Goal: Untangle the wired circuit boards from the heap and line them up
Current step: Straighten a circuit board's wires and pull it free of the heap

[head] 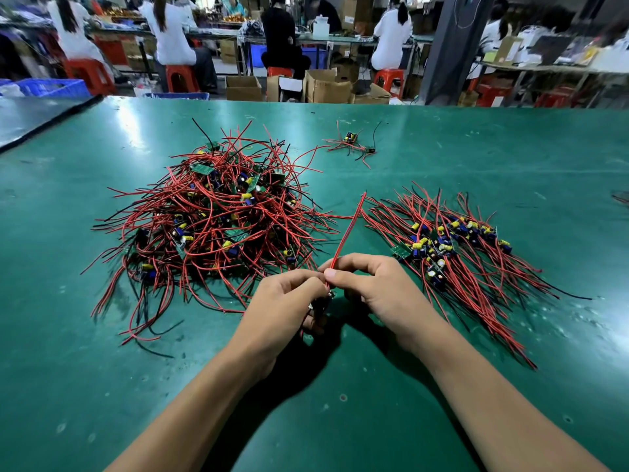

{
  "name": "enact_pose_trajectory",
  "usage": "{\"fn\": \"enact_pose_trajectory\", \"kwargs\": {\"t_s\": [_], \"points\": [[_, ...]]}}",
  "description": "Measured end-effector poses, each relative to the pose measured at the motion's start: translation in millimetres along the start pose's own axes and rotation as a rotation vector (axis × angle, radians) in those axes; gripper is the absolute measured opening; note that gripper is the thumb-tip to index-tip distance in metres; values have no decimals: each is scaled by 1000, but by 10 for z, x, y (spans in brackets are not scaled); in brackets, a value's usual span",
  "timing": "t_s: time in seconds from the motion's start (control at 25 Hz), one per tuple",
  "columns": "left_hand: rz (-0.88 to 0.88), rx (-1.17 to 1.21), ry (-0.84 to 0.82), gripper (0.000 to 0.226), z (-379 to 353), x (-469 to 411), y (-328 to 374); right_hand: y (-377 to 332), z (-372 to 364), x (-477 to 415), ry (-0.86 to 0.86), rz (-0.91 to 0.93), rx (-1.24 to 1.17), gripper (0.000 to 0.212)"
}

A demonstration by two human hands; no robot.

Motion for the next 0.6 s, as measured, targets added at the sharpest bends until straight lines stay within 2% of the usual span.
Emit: {"fn": "enact_pose_trajectory", "kwargs": {"t_s": [0.24,0.44,0.6], "points": [[-22,37,-18,7,-18,20,0,32,-115,15,-84,-100,-257,14],[-30,-20,-12,10,-27,14,-5,61,18,-26,46,-52,-35,12],[-14,-32,-43,11,-67,26,-37,107,199,-104,220,-32,-28,9]]}}
Point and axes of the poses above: each hand's wrist, its own x-axis away from the middle knuckle, its own z-axis out of the back of the hand, y = z × x, the point moved 7 cm from there along -x, towards the middle knuckle, and after that the axes turned 13 degrees about x, right-handed, at the moved point
